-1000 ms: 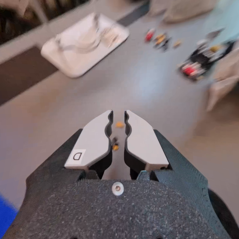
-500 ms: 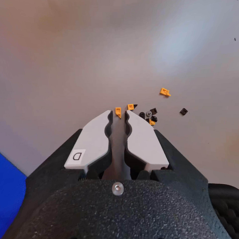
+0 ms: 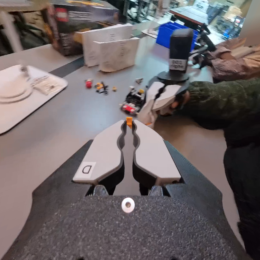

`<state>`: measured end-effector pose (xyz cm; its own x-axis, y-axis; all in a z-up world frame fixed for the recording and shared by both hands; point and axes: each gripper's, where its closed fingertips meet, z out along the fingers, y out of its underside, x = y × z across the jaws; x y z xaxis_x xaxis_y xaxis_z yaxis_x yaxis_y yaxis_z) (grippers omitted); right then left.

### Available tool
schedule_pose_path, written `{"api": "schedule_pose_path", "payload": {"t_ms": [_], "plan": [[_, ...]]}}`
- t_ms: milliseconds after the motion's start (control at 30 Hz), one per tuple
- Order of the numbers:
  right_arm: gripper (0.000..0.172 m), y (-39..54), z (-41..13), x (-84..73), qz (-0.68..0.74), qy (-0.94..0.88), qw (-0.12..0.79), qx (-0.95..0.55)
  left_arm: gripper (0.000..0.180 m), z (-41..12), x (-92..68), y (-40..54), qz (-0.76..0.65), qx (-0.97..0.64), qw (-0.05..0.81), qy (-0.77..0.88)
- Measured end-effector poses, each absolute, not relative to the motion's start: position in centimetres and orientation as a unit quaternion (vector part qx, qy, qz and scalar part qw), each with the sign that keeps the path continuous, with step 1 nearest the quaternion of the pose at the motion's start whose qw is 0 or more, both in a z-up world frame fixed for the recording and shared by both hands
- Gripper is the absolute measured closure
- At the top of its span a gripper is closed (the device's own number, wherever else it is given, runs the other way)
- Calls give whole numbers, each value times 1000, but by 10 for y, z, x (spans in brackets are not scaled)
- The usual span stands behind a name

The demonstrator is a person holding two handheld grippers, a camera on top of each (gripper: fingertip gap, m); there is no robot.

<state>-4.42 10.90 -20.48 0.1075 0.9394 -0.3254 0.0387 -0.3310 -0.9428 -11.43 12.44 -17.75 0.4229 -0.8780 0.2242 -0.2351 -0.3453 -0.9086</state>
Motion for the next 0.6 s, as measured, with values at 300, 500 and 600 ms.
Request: {"api": "schedule_pose_path", "payload": {"t_ms": [300, 500, 600], "plan": [[172, 109, -200, -42, 543, -396, 422, -609, 155, -189, -74, 105, -419, -707, 383, 421], [172, 110, -199, -41, 544, -393, 424, -608, 155, -188, -127, 142, -353, -757, 430, 341], [171, 111, -200, -41, 543, -392, 424, -609, 156, -215, -193, 176, -197, -833, 439, 274]]}}
